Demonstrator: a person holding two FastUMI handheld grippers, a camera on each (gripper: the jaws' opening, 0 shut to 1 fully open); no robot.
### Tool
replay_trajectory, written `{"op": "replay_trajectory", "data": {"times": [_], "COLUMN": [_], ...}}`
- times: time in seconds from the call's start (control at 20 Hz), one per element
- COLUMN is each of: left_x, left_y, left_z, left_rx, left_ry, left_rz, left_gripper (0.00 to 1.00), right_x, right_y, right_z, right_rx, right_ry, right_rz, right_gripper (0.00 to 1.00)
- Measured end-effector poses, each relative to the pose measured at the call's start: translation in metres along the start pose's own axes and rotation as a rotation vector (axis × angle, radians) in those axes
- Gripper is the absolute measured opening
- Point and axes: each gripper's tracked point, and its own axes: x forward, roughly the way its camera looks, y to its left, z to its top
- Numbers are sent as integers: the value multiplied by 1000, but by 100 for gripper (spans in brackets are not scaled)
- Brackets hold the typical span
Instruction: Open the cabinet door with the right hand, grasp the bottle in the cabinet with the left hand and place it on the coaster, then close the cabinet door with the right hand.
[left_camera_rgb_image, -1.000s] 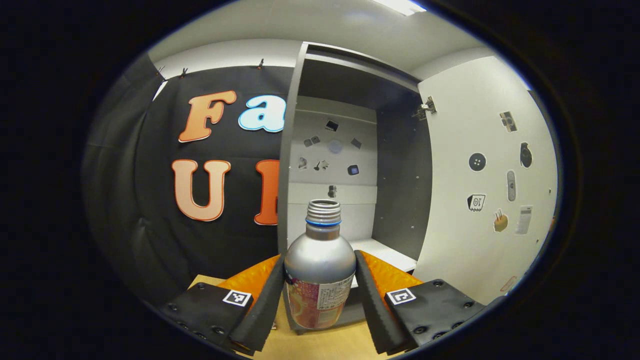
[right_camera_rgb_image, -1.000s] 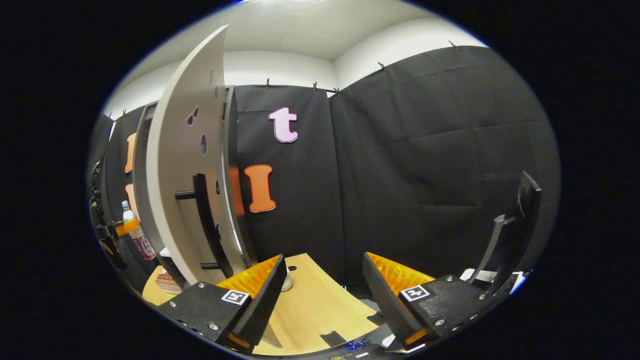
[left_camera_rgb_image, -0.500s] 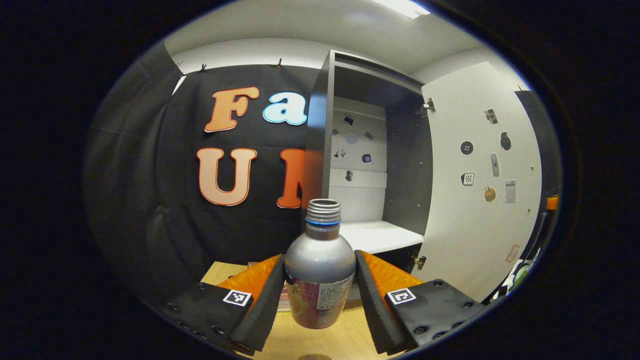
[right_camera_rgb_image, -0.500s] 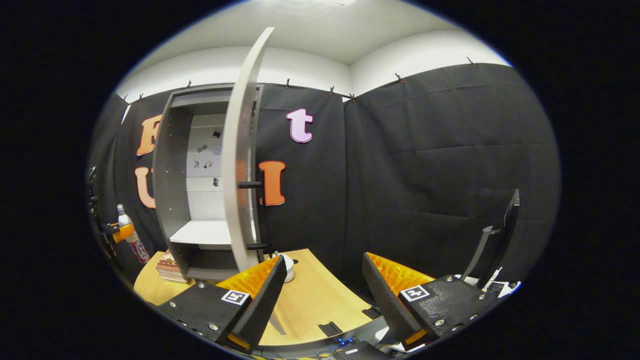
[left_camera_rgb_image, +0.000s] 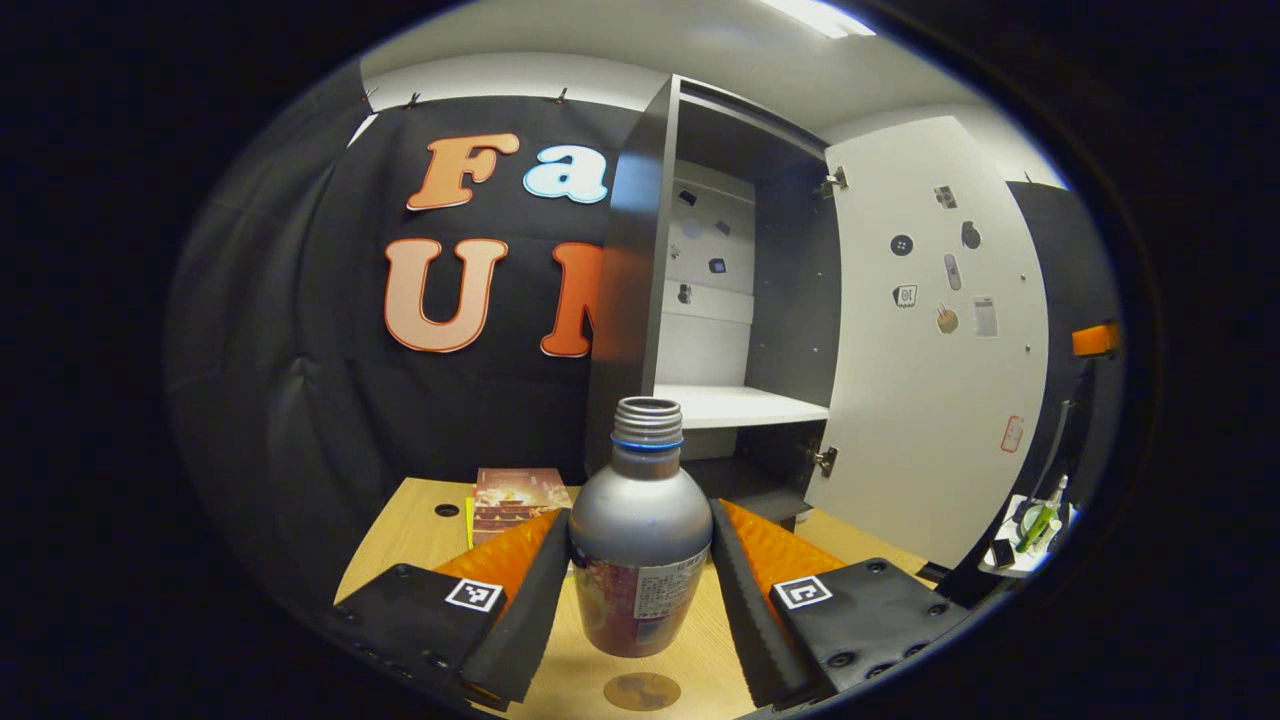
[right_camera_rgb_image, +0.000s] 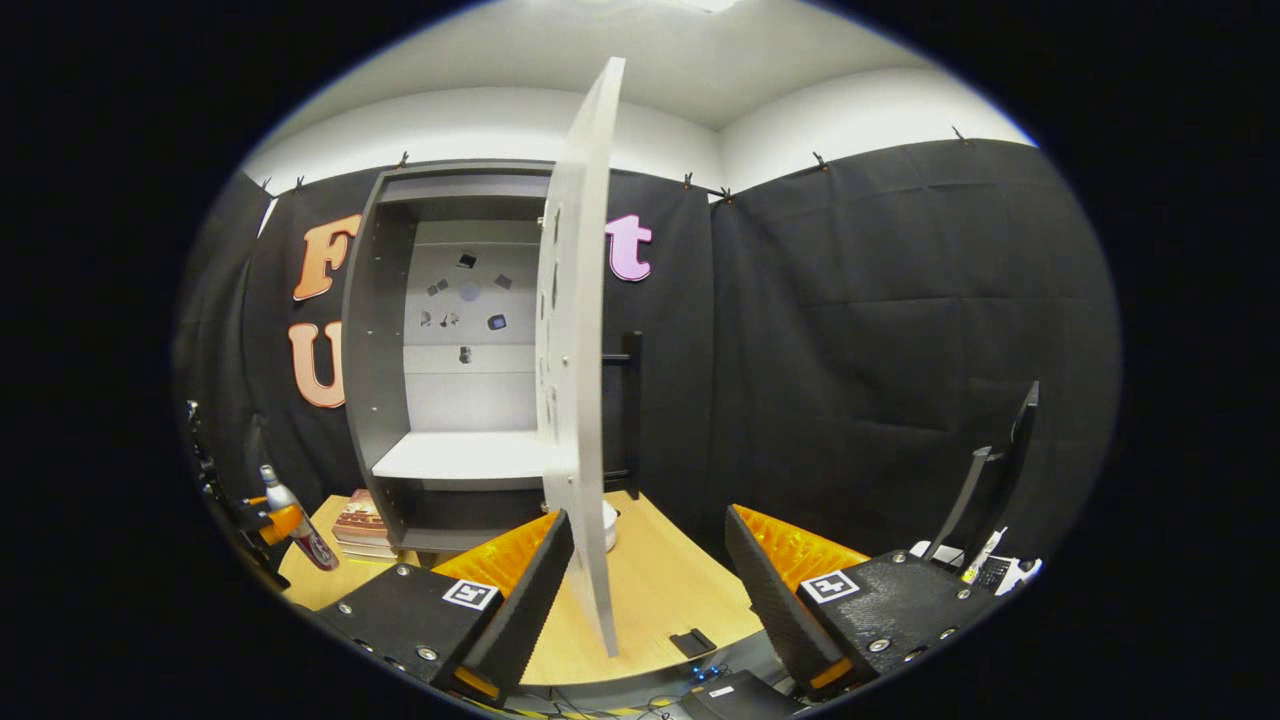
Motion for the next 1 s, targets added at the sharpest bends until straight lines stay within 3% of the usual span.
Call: {"op": "replay_trajectory", "data": {"times": [0.45,1.0], "left_x": [18,30], "left_y": [-12,-7], "left_z": [-102,-197], "left_rx": [29,65], "left_ry": [111,198], "left_rz": [-108,-103], "left_gripper": [85,84], "right_x": [-6,-1], "right_y": [57,88], "right_z": [-12,-26], "right_rx": [-3,-53], "right_ry": [32,78], "right_rz": [5,11], "right_gripper": [94,94]}}
